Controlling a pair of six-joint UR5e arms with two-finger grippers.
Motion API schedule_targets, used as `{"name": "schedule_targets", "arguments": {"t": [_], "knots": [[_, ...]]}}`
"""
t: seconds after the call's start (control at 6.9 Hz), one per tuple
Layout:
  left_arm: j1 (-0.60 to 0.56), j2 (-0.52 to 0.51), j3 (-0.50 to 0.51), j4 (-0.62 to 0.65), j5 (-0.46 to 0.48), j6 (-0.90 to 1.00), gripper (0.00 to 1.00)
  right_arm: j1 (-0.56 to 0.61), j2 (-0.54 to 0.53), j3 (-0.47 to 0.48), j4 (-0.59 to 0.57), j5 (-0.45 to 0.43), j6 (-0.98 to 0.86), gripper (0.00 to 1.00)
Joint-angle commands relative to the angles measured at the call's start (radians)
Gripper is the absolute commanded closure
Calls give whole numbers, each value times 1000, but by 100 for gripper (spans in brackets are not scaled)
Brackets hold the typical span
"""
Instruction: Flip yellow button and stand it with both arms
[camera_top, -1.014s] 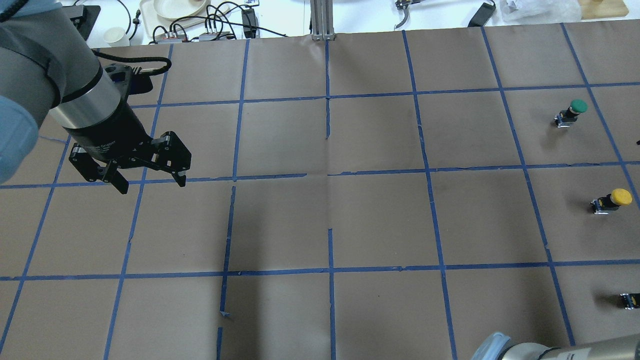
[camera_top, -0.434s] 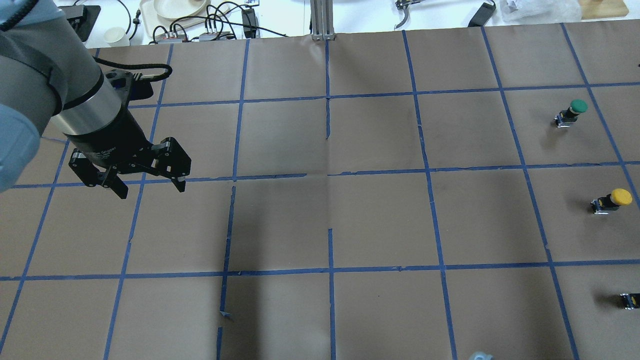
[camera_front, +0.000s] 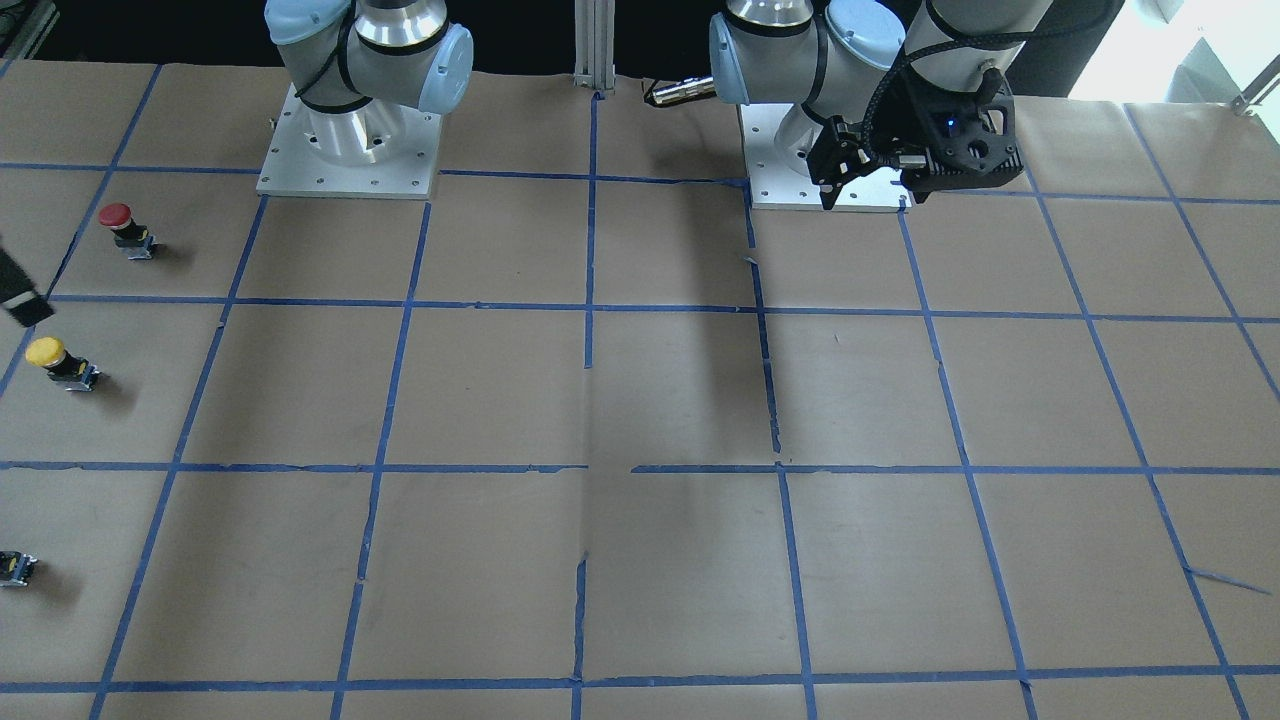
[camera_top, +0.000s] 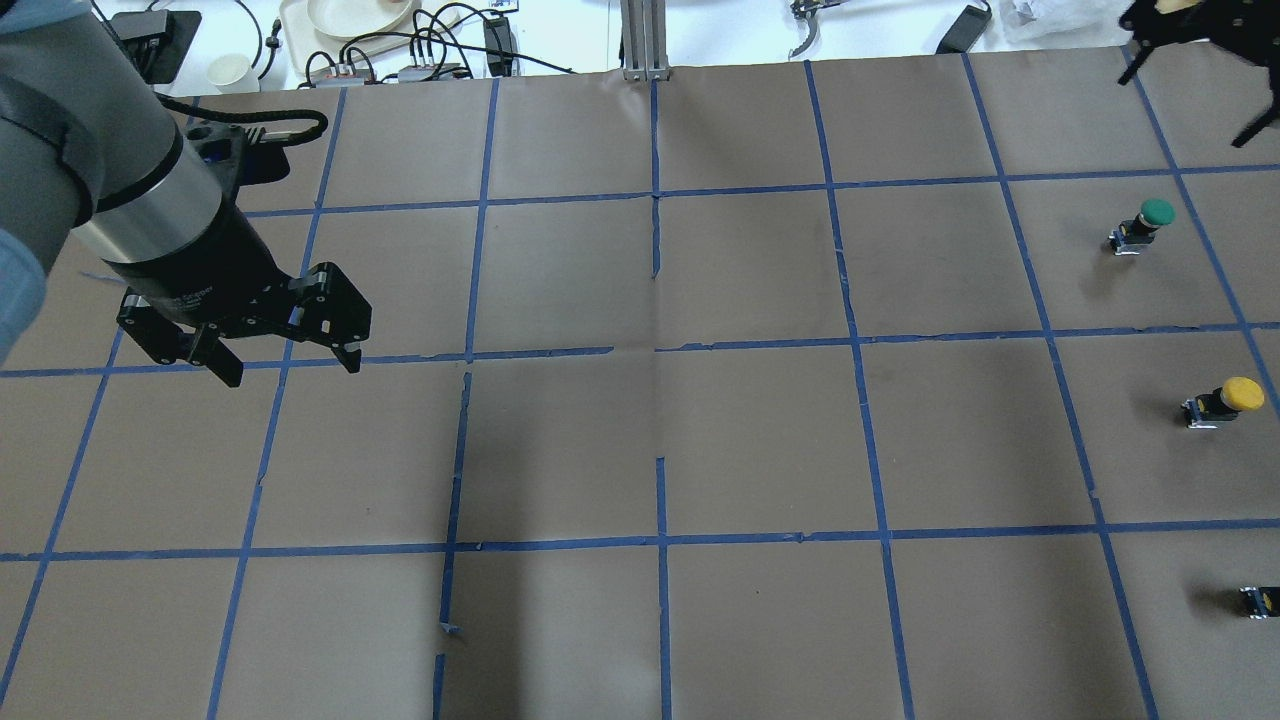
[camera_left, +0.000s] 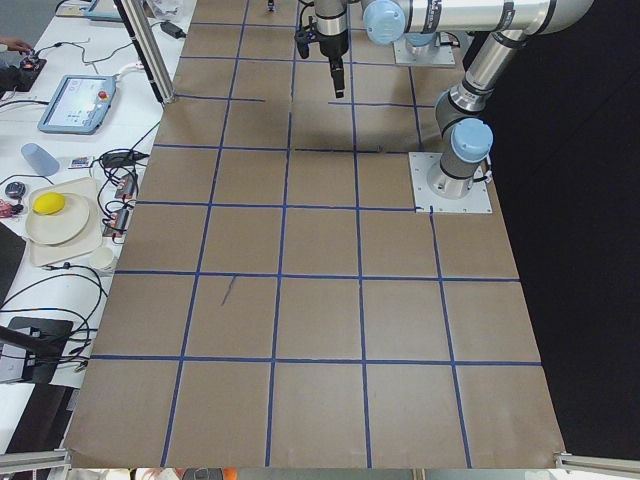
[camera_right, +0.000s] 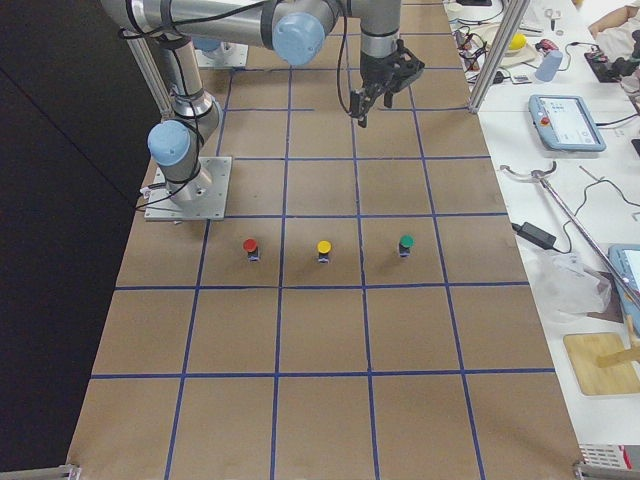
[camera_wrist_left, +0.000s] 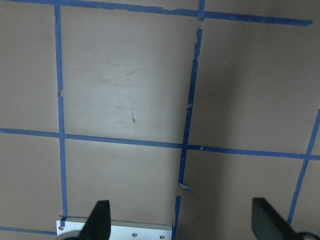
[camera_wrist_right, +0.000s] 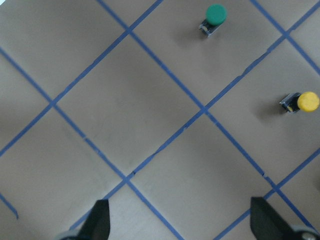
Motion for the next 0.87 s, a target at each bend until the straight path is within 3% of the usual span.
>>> {"name": "schedule_targets", "arguments": {"t": [0.0,0.43,0.72], "knots": [[7,8,3,1,-16,-3,0,225,-23,13,73,-6,14,0],[4,11,-15,-8,-4,-4,0,395,16,28,56,-8,-29,0],[6,8,-6,-25,1,-3,0,380,26,34,30,-11,-426,0]]}}
